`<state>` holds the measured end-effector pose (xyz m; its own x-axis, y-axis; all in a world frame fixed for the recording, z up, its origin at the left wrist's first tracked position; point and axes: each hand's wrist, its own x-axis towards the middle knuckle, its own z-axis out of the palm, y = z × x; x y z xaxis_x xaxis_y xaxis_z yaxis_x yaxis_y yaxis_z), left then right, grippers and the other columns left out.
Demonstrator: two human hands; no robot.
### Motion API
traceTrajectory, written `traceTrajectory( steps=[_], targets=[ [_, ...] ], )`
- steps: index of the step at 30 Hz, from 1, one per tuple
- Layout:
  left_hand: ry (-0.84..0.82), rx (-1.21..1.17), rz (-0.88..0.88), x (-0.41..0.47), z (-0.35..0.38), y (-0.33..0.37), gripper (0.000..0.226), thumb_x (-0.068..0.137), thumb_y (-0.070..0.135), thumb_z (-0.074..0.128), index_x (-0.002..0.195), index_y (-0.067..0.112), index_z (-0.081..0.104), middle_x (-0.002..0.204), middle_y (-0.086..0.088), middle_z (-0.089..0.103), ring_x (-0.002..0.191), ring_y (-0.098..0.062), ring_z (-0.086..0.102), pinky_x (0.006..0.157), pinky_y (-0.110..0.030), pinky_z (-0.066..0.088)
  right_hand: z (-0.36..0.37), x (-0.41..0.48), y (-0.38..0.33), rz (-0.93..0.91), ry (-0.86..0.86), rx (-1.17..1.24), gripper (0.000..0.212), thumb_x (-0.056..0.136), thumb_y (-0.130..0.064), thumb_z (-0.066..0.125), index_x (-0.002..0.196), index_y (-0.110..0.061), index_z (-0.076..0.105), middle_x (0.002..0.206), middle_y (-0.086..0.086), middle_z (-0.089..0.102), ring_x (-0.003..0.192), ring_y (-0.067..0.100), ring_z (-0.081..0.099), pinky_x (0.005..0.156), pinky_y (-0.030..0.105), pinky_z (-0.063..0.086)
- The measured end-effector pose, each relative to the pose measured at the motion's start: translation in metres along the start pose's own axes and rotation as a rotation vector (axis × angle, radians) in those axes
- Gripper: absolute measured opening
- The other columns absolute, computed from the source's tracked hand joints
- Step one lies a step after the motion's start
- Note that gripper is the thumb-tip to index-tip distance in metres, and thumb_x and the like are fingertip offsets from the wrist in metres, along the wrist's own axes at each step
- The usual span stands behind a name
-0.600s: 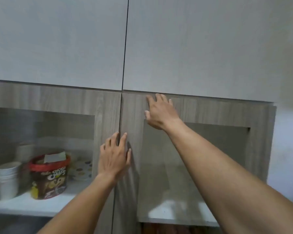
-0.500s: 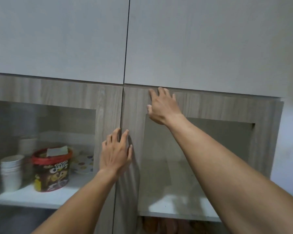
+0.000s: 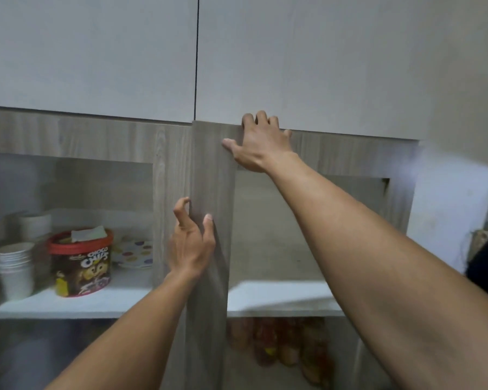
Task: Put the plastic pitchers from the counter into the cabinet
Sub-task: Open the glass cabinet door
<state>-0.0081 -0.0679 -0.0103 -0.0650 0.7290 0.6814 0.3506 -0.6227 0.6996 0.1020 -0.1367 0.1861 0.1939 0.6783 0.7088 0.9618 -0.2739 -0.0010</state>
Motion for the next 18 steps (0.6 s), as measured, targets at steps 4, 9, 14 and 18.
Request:
traceTrajectory(
  steps=[4, 9, 14, 18],
  targets=[
    [-0.100, 0.012, -0.049, -0.036, -0.025, 0.012, 0.061, 0.098, 0.047, 0.045, 0.147, 0.014, 0.030, 0.127, -0.027, 0.061, 0.111, -0.045, 0.060, 0.088, -0.047, 0.046, -0.035, -0.035, -0.008, 0.054, -0.040, 0.067, 0.088, 0.089, -0.078, 0.037, 0.149, -0.013, 0.037, 0.152, 0.012, 0.038, 0.141, 0.035, 0.035, 0.111, 0.060, 0.035],
    [-0.203, 0.001, 0.142, -0.085, -0.074, 0.039, 0.040, 0.100, 0.033, 0.048, 0.131, 0.007, 0.047, 0.101, -0.018, 0.068, 0.090, -0.036, 0.064, 0.069, -0.035, 0.038, -0.095, -0.095, -0.009, 0.140, -0.122, 0.167, 0.093, 0.086, -0.082, 0.038, 0.155, -0.020, 0.032, 0.156, 0.012, 0.039, 0.144, 0.035, 0.037, 0.117, 0.049, 0.032],
    [-0.324, -0.057, 0.279, -0.129, -0.106, 0.063, 0.033, 0.095, 0.037, 0.042, 0.118, 0.014, 0.047, 0.095, -0.013, 0.067, 0.080, -0.034, 0.064, 0.071, -0.045, 0.055, -0.147, -0.155, -0.015, 0.139, -0.140, 0.173, 0.097, 0.080, -0.085, 0.041, 0.157, -0.026, 0.028, 0.157, 0.011, 0.041, 0.143, 0.032, 0.041, 0.115, 0.048, 0.035],
    [-0.397, -0.114, 0.407, -0.166, -0.122, 0.096, 0.024, 0.094, 0.033, 0.049, 0.111, 0.017, 0.043, 0.087, -0.013, 0.064, 0.075, -0.038, 0.063, 0.066, -0.046, 0.053, -0.190, -0.189, -0.016, 0.143, -0.098, 0.082, 0.091, 0.082, -0.080, 0.049, 0.149, -0.020, 0.038, 0.146, 0.011, 0.050, 0.132, 0.030, 0.050, 0.105, 0.043, 0.043]
  ],
)
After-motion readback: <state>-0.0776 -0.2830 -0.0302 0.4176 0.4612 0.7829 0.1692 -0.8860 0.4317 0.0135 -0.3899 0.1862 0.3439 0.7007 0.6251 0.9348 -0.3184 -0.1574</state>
